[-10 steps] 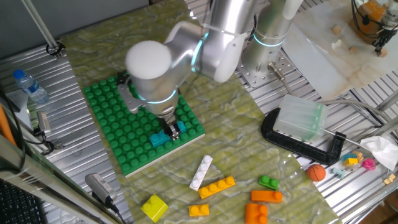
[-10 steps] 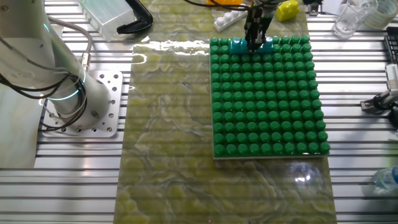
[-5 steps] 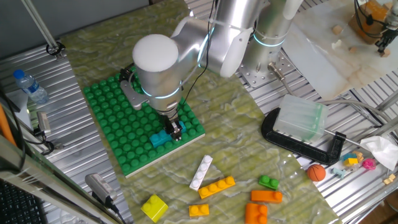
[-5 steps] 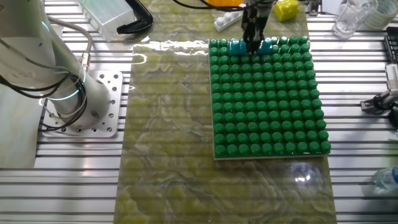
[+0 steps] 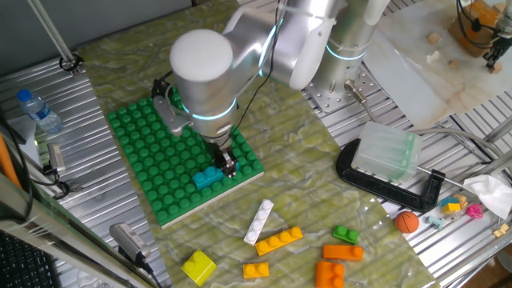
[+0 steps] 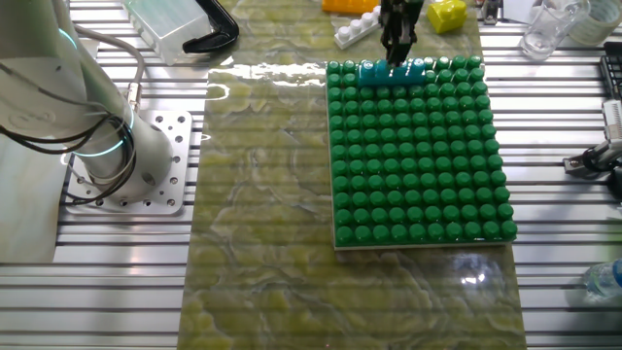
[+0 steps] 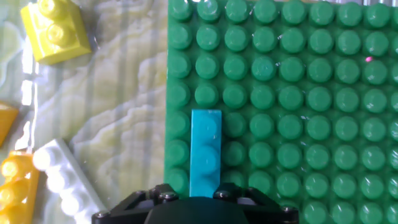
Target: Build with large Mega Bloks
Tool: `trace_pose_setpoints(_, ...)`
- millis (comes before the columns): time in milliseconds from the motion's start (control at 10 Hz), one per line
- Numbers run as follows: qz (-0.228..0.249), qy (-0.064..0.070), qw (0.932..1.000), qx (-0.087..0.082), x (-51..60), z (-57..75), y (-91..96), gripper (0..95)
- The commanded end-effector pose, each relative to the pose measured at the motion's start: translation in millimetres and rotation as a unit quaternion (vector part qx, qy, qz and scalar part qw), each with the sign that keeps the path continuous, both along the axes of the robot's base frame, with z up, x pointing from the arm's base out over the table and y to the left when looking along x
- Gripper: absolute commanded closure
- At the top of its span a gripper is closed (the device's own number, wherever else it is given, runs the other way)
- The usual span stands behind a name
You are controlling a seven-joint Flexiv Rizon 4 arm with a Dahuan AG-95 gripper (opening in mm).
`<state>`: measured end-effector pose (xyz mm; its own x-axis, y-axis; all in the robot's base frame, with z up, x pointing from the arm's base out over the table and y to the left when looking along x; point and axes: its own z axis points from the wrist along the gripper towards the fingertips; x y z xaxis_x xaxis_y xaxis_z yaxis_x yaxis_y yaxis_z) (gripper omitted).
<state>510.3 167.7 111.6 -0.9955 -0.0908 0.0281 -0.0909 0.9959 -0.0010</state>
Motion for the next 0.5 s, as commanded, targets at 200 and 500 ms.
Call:
trace_pose_setpoints(200, 0.002, -0.006, 1.0, 0.001, -1.6, 1.0, -1.3, 95.0)
trace_pose_setpoints(500, 0.003, -0.005, 1.0, -0.002, -0.1, -4.3, -2.9, 95.0)
